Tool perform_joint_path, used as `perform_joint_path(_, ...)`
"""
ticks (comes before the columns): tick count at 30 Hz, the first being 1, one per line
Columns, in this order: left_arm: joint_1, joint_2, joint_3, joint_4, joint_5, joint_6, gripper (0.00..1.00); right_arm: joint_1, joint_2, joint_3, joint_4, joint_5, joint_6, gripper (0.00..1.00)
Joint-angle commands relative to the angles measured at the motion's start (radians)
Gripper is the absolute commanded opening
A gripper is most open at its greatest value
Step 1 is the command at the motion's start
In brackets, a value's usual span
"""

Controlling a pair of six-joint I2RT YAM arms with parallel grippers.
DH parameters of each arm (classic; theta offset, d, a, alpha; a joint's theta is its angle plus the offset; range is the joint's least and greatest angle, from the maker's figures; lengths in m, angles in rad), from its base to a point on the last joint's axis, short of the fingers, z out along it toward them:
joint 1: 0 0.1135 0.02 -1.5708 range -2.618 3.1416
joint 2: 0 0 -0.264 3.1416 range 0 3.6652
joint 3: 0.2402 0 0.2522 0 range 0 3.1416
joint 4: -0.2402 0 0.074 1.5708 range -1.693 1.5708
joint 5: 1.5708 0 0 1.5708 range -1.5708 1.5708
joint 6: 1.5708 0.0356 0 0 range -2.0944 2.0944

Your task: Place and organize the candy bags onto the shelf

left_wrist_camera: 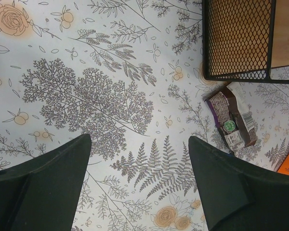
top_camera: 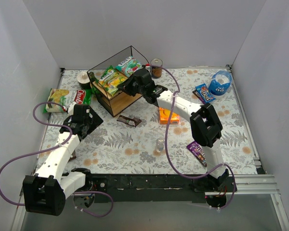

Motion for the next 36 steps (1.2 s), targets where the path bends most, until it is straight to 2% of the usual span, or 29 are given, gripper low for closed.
perform_joint_path(1, -0.002, 0.000, 0.032, -0.015, -0.022, 0.013, 0.82, -0.002, 0.004, 0.056, 0.022, 0.026, -0.032, 0.26)
perform_joint_path(7, -0.002, 0.003, 0.038, -0.018, -0.024, 0.013, 0.82, -0.002, -0.019, 0.040, 0.015, 0.015, -0.054, 0.37)
perform_joint_path(10, -0.001, 0.002, 0.041, -0.018, -0.022, 0.013, 0.82, -0.002, -0.051, 0.018, 0.015, -0.003, -0.096, 0.52)
perform_joint_path(11, -0.002, 0.000, 0.041, -0.015, -0.022, 0.015, 0.82, -0.002, -0.073, 0.007, 0.015, -0.006, -0.120, 0.61)
perform_joint_path(14, -0.002, -0.012, 0.041, -0.010, -0.022, 0.018, 0.83, 0.002, -0.131, -0.023, -0.008, 0.008, -0.167, 0.76)
perform_joint_path(17, -0.002, -0.020, 0.041, -0.010, -0.035, 0.022, 0.89, 0.001, -0.194, -0.043, -0.030, 0.014, -0.204, 0.82)
perform_joint_path(19, -0.002, -0.030, 0.036, -0.005, -0.050, 0.021, 0.98, 0.002, -0.224, -0.053, -0.083, 0.020, -0.239, 0.84)
perform_joint_path(23, -0.001, -0.047, 0.019, 0.024, -0.038, 0.033, 0.98, -0.010, -0.329, -0.105, -0.153, 0.035, -0.299, 0.85)
perform_joint_path(25, -0.002, -0.052, 0.021, 0.028, -0.035, 0.036, 0.98, -0.027, -0.375, -0.180, -0.173, 0.044, -0.337, 0.85)
perform_joint_path(29, -0.002, -0.061, 0.027, 0.076, 0.008, 0.053, 0.98, -0.067, -0.528, -0.365, -0.154, 0.061, -0.364, 0.91)
perform_joint_path(32, -0.002, -0.072, 0.030, 0.111, 0.017, 0.070, 0.98, -0.116, -0.579, -0.482, -0.166, 0.037, -0.367, 0.93)
perform_joint_path(36, -0.002, -0.067, 0.044, 0.145, 0.082, 0.067, 0.98, -0.143, -0.574, -0.540, -0.188, -0.011, -0.425, 0.92)
